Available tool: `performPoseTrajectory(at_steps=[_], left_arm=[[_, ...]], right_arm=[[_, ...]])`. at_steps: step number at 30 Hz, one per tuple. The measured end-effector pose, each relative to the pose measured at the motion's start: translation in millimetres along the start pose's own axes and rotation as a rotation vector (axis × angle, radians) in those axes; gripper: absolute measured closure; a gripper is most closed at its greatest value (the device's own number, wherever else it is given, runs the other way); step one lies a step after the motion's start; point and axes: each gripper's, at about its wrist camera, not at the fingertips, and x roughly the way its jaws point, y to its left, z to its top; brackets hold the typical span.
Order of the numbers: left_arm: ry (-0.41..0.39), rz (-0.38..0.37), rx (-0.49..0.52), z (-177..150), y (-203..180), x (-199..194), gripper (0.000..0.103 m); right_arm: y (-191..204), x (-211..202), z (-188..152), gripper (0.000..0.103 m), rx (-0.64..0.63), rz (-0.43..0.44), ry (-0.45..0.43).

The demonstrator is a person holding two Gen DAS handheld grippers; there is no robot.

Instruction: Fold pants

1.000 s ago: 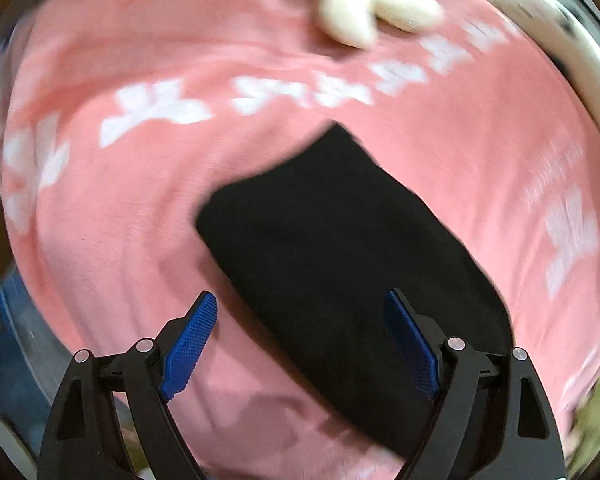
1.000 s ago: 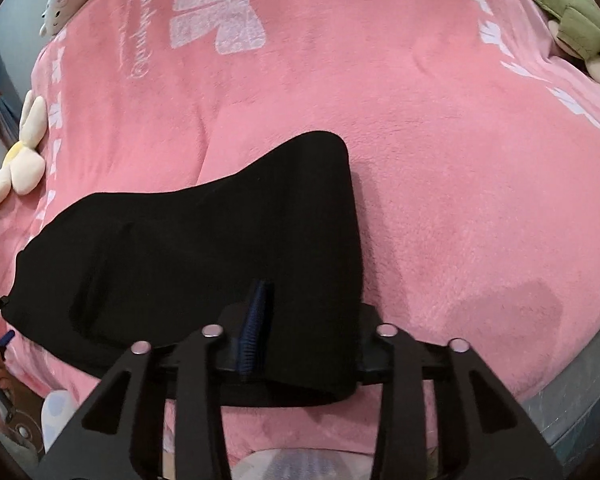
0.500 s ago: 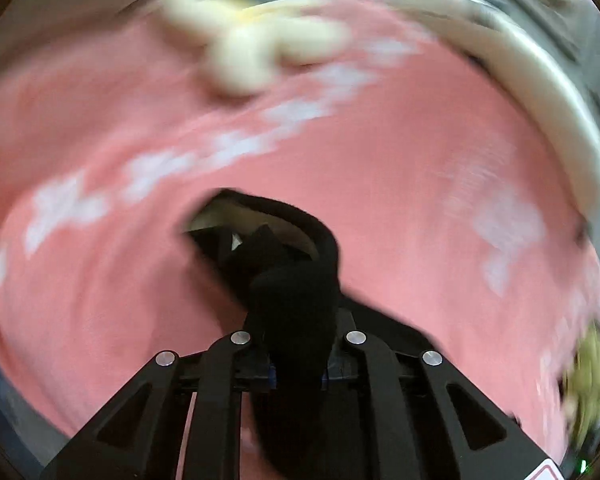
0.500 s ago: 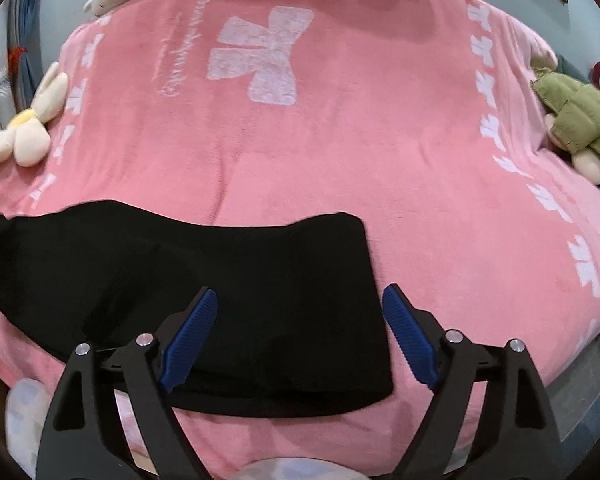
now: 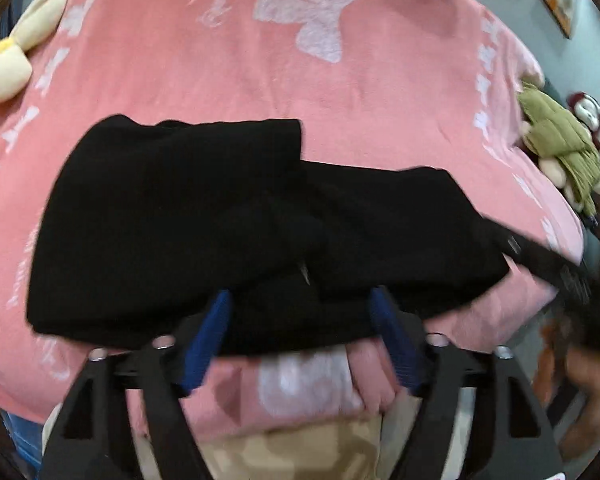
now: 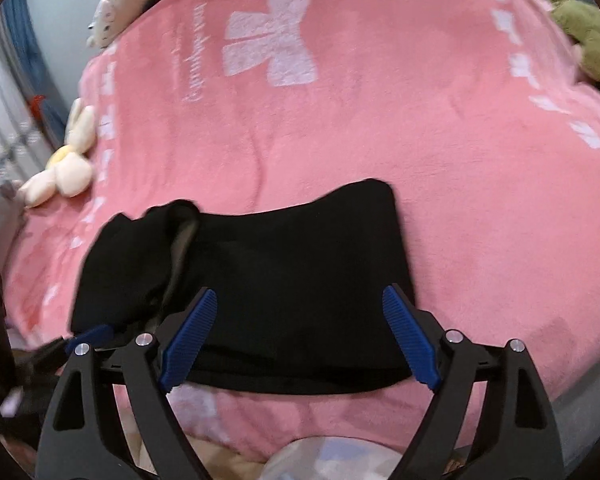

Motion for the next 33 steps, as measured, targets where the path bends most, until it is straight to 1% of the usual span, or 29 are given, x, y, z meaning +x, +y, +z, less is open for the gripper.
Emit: performPoseTrajectory(at_steps=[1,2,3,5,7,9,10,11,12,13,14,15,16,17,18,19,21,22,23,24,25,26,27,28,29,30,32,33], left_arm=[[-0.012,0.017,0.011,-7,0,-8,0.027],[-0.020,0.036,0.023,-12,2,-15,0.026],[-0.016,0.069,0.027,-19,9,-22,0.025],[-0.001,0.098,0.002,-26,22,-29,0.025],[0.027,0.122,-0.064,-32,45,-35,0.025],[0.025,0.142,-0.101,-35,60,-40,0.025],[0.024,0.147,-0.116,-36,68,-43,0.025],[0.018,0.148,-0.128,-36,75,-45,0.025],[0.011,0.150,-0.136,-32,78,-46,0.025],[0.002,0.150,-0.143,-30,82,-47,0.025],[-0.009,0.151,-0.150,-30,87,-50,0.025],[-0.013,0.153,-0.157,-28,90,-49,0.025],[-0.015,0.150,-0.165,-27,93,-49,0.025],[-0.019,0.143,-0.174,-25,99,-50,0.025],[-0.029,0.132,-0.187,-22,102,-53,0.025],[-0.038,0.122,-0.196,-19,103,-56,0.024],[-0.066,0.093,-0.204,-11,104,-63,0.024],[-0.082,0.087,-0.206,-8,103,-67,0.023],[-0.100,0.080,-0.206,-5,102,-67,0.021],[-0.106,0.079,-0.207,-3,101,-65,0.020],[-0.103,0.079,-0.212,-2,99,-62,0.020],[-0.088,0.069,-0.219,-1,97,-55,0.020],[-0.077,0.059,-0.223,-1,96,-50,0.020],[-0.064,0.054,-0.224,0,94,-44,0.020],[-0.044,0.054,-0.216,-1,90,-36,0.020],[-0.036,0.055,-0.208,-1,88,-32,0.020],[-0.017,0.062,-0.190,-1,82,-25,0.020],[-0.012,0.065,-0.182,-1,79,-23,0.020]], right_arm=[[2,2,2,0.020,0.015,0.039,0.013],[9,8,7,0.020,0.029,0.103,0.036],[17,15,11,0.020,0.025,0.148,0.060],[37,39,17,0.020,0.003,0.239,0.127],[52,65,17,0.020,-0.006,0.276,0.169],[64,96,13,0.020,0.016,0.295,0.234],[69,108,10,0.028,0.027,0.308,0.257],[76,120,6,0.039,0.035,0.325,0.276],[83,127,2,0.053,0.033,0.333,0.280],[88,128,1,0.063,0.025,0.328,0.277],[96,127,2,0.071,-0.003,0.306,0.267],[102,124,5,0.080,-0.023,0.306,0.263],[102,118,10,0.083,-0.024,0.321,0.256],[103,105,22,0.084,-0.026,0.348,0.232],[106,89,33,0.084,-0.046,0.356,0.194],[109,67,47,0.085,-0.085,0.346,0.139],[109,34,67,0.084,-0.139,0.311,0.061],[103,14,77,0.084,-0.163,0.273,0.017],[95,4,83,0.084,-0.170,0.234,-0.006],[81,-4,86,0.084,-0.195,0.158,-0.011],[72,-7,85,0.084,-0.199,0.114,-0.014],[54,-5,82,0.084,-0.190,0.034,-0.007],[29,3,74,0.084,-0.153,-0.033,0.018],[13,11,69,0.083,-0.127,-0.064,0.044],[-9,27,57,0.080,-0.093,-0.097,0.099],[-26,41,45,0.073,-0.055,-0.089,0.149],[-37,38,38,0.067,0.046,0.019,0.117],[-38,38,41,0.058,0.054,0.034,0.120]])
